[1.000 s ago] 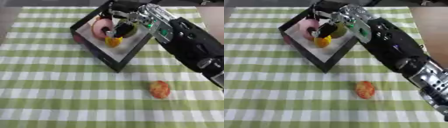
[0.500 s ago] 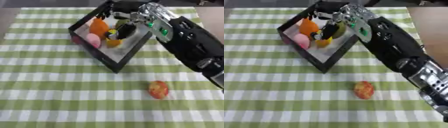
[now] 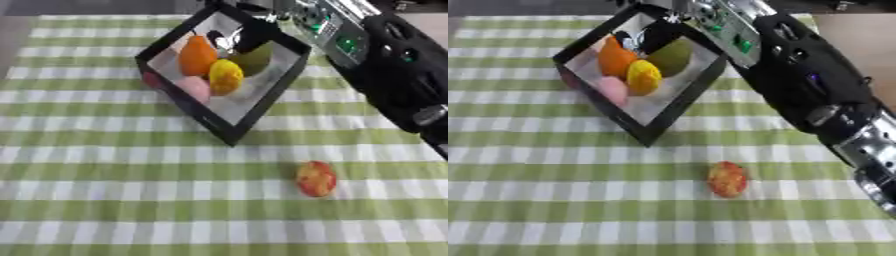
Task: Pick up objects on the table and place them in the box.
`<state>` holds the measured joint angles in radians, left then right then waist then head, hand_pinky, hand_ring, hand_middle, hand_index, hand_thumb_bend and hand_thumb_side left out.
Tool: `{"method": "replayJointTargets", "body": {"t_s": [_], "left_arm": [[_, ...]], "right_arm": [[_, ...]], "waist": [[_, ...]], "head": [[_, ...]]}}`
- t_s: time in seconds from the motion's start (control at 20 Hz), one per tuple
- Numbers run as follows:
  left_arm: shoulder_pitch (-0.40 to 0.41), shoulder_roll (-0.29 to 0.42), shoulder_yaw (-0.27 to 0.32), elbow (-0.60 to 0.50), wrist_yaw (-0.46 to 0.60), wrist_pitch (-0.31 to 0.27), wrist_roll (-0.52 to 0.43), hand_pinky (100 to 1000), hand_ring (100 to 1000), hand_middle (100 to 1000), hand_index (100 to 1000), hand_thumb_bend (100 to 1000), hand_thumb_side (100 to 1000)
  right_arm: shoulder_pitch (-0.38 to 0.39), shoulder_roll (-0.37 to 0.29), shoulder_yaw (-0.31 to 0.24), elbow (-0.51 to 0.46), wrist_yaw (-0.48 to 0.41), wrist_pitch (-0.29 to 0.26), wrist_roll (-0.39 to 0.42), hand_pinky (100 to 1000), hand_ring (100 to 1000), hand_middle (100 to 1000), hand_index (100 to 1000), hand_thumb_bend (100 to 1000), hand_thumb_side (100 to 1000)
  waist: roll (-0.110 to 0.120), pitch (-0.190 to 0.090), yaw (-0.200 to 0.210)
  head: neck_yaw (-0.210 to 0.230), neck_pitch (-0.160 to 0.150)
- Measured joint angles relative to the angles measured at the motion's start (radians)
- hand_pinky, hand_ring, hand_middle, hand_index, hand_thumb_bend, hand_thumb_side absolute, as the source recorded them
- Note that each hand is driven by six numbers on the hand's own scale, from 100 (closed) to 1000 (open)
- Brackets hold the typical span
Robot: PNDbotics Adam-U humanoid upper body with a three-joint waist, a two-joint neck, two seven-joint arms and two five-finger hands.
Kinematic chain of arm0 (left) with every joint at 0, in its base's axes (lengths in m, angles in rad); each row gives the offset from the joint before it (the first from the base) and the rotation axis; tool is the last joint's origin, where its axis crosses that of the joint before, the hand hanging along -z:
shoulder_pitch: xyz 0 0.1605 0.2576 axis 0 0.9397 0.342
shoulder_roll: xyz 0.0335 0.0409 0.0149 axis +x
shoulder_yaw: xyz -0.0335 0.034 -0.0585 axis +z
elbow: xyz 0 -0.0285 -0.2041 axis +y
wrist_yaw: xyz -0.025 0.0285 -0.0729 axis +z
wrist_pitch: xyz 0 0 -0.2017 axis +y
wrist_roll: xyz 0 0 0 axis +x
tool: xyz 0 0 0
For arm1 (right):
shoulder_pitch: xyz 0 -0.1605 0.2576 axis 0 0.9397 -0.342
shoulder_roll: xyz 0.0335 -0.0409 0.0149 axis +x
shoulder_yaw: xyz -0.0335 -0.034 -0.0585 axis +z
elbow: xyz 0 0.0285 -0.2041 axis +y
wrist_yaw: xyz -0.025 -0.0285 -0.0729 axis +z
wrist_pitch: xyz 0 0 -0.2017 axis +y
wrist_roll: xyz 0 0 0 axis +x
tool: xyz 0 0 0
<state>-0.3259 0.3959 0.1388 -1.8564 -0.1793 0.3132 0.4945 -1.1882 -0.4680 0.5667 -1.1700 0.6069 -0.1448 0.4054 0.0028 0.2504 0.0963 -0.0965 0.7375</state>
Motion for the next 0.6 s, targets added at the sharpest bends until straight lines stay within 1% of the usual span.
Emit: {"method": "replayJointTargets", "body": {"t_s": [0.15,0.3,0.35,0.4,0.5,0.6], "left_arm": [[0.001,0.0,0.0,0.0,0.0,0.0,0.0,786,691,631,774,276,423],[0.004,0.0,0.001,0.0,0.0,0.0,0.002,786,691,631,774,276,422],[0.007,0.0,0.002,0.0,0.0,0.001,0.003,786,680,631,774,276,422],[0.009,0.0,0.004,0.001,0.0,0.001,0.004,786,677,631,773,276,422],[0.01,0.0,0.006,0.001,0.0,0.002,0.006,786,677,631,773,277,422],[0.011,0.0,0.006,0.001,0.0,0.003,0.008,786,678,631,774,278,422]], "right_arm": [[-0.001,-0.015,-0.011,-0.011,-0.017,0.019,-0.008,937,855,818,964,141,571],[-0.007,-0.045,-0.021,-0.042,-0.051,0.04,-0.02,916,840,800,952,103,493],[-0.009,-0.061,-0.025,-0.059,-0.064,0.046,-0.025,911,837,795,943,100,478],[-0.009,-0.08,-0.028,-0.079,-0.078,0.051,-0.03,904,830,784,919,100,436],[-0.007,-0.124,-0.031,-0.127,-0.11,0.058,-0.041,900,826,773,901,100,404],[0.016,-0.177,-0.032,-0.195,-0.164,0.071,-0.047,895,821,763,888,100,375]], "waist": [[0.0,0.0,-0.005],[0.0,-0.001,-0.012],[0.0,-0.002,-0.015],[0.0,-0.002,-0.019],[0.0,-0.002,-0.026],[0.0,-0.008,-0.031]], "head": [[0.002,0.0],[0.006,0.0],[0.009,0.0],[0.011,0.0],[0.016,0.0],[0.022,0.001]]}}
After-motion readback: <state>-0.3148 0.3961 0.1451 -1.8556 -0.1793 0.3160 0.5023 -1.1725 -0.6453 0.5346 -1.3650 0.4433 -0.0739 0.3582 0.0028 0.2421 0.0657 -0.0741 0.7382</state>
